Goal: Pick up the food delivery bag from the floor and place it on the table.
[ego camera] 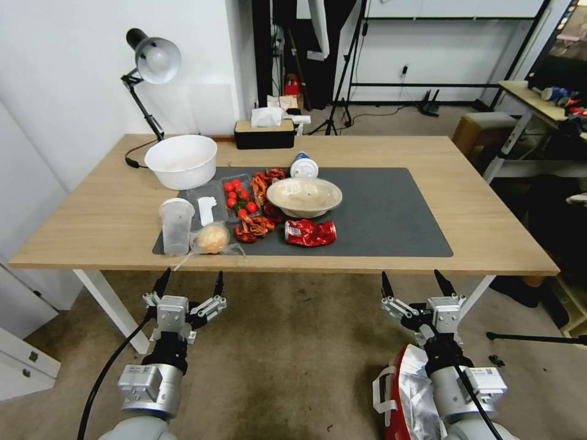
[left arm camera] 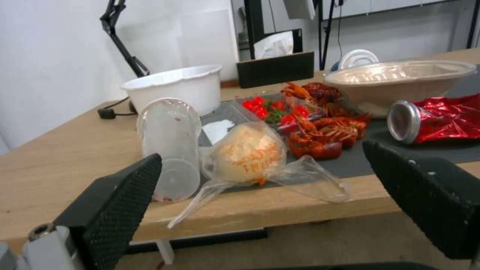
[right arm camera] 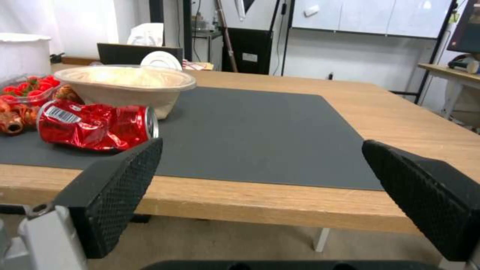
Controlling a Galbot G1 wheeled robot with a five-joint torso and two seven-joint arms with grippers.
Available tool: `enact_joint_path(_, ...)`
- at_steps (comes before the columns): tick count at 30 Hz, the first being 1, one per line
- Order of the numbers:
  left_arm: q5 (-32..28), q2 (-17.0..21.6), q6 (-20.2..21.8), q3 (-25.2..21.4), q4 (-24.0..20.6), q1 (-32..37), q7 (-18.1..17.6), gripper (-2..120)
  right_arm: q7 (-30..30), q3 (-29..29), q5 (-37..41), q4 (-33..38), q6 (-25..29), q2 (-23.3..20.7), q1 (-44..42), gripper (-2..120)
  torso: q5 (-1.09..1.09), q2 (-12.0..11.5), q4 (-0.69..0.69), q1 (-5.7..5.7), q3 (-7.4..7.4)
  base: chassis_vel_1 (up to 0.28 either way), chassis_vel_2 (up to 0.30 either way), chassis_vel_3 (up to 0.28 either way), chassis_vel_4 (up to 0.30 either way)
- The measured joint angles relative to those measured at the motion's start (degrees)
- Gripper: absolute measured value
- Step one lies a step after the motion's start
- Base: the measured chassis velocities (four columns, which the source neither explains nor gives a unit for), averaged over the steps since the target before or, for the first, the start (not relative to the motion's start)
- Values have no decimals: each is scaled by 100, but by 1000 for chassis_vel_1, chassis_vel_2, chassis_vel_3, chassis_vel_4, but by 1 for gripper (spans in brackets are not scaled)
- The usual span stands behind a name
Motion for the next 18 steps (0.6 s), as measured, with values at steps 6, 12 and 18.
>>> enact_joint_path(6, 0, 0, 0, 0, 0, 0, 0, 100, 0, 0, 0, 0, 0, 0, 0, 100, 0, 0, 0, 0, 0, 0, 0, 0, 0)
enact_joint_path(12, -38, 53, -28, -18, 30, -47, -14, 100, 131, 11, -98, -28, 120, -60, 41, 100, 1, 0, 0, 0, 0, 0, 0, 0, 0)
enact_joint_path(18, -749, 912, -526, -397, 525, -810, -414, 100, 611, 94, -329, -88, 522, -322, 211, 100, -2, -1, -4, 0, 0, 0, 0, 0, 0)
